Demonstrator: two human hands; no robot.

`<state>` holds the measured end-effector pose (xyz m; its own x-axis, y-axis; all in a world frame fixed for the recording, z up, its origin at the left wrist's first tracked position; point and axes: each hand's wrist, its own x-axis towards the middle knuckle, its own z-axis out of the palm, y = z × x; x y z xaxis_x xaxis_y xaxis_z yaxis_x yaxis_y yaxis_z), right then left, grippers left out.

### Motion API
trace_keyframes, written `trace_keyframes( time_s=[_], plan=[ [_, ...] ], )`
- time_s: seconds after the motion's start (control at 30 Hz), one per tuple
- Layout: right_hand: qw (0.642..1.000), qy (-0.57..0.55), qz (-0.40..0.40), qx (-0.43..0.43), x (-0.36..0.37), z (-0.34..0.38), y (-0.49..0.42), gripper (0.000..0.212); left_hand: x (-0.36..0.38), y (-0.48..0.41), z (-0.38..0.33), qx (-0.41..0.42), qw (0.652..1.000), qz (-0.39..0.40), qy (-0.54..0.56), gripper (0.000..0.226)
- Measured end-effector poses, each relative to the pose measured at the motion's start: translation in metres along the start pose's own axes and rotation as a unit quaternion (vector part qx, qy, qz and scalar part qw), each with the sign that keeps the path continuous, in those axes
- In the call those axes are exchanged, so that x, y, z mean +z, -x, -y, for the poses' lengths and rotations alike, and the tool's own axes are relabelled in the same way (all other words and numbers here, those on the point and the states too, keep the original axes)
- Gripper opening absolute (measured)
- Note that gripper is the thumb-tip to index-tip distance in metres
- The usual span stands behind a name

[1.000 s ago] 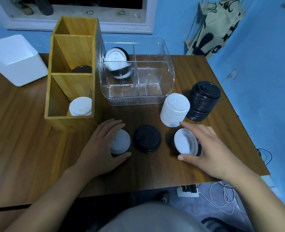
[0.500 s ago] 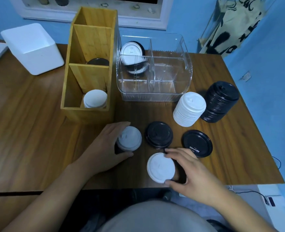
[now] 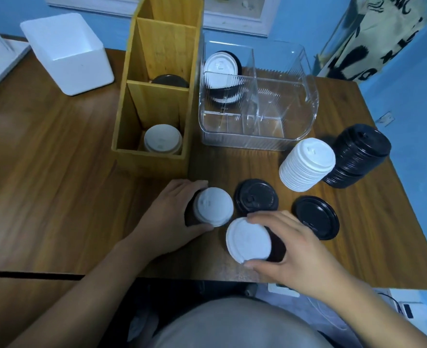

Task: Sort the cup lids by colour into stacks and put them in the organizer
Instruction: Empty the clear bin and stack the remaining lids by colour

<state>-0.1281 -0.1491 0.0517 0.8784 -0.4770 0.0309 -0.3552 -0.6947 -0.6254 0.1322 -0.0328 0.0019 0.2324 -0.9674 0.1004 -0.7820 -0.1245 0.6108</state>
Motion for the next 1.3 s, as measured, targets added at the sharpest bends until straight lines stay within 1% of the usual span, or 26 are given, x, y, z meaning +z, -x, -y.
trace_keyframes(
  time_s=[0.07, 0.17, 0.3, 0.53, 0.67, 0.77, 0.87, 1.03, 1.1, 1.2, 1.3],
  plan=[
    [1.000, 0.022, -0.005, -0.009, -0.006, 0.007, -0.023, 0.072, 0.000, 0.000, 0.000, 0.002, 1.000, 0.002, 0.004, 0.089],
    [0.997, 0.064, 0.012, -0.030, -0.003, 0.014, -0.059, 0.075, -0.001, 0.000, 0.000, 0.005, 1.000, -0.005, 0.015, 0.090],
    [0.989, 0.131, 0.067, -0.035, 0.006, 0.018, -0.090, 0.076, -0.001, -0.001, 0.000, 0.009, 1.000, -0.010, 0.012, 0.094],
    [0.981, 0.157, 0.102, -0.044, 0.012, 0.015, -0.101, 0.075, 0.003, 0.000, 0.003, 0.028, 0.999, -0.016, 0.000, 0.093],
    [0.981, 0.139, 0.124, -0.049, 0.013, 0.013, -0.102, 0.076, 0.003, 0.001, 0.004, 0.039, 0.999, -0.014, -0.002, 0.095],
    [0.980, 0.144, 0.124, -0.059, 0.015, 0.014, -0.102, 0.072, 0.002, 0.001, 0.007, 0.048, 0.999, -0.001, 0.002, 0.098],
    [0.982, 0.133, 0.118, -0.062, 0.016, 0.017, -0.103, 0.069, 0.000, 0.001, 0.009, 0.036, 0.999, 0.003, 0.021, 0.100],
    [0.983, 0.114, 0.130, -0.059, 0.021, 0.015, -0.104, 0.065, 0.001, 0.001, 0.010, 0.042, 0.999, 0.003, 0.026, 0.097],
    [0.982, 0.122, 0.127, -0.062, 0.023, 0.011, -0.104, 0.065, 0.002, 0.002, 0.011, 0.046, 0.999, 0.000, 0.022, 0.093],
    [0.979, 0.140, 0.128, -0.073, 0.024, 0.006, -0.101, 0.070, 0.003, 0.002, 0.011, 0.056, 0.998, -0.002, 0.021, 0.091],
    [0.971, 0.187, 0.118, -0.087, 0.025, 0.007, -0.098, 0.073, 0.003, 0.003, 0.011, 0.065, 0.998, -0.007, 0.014, 0.088]
  ],
)
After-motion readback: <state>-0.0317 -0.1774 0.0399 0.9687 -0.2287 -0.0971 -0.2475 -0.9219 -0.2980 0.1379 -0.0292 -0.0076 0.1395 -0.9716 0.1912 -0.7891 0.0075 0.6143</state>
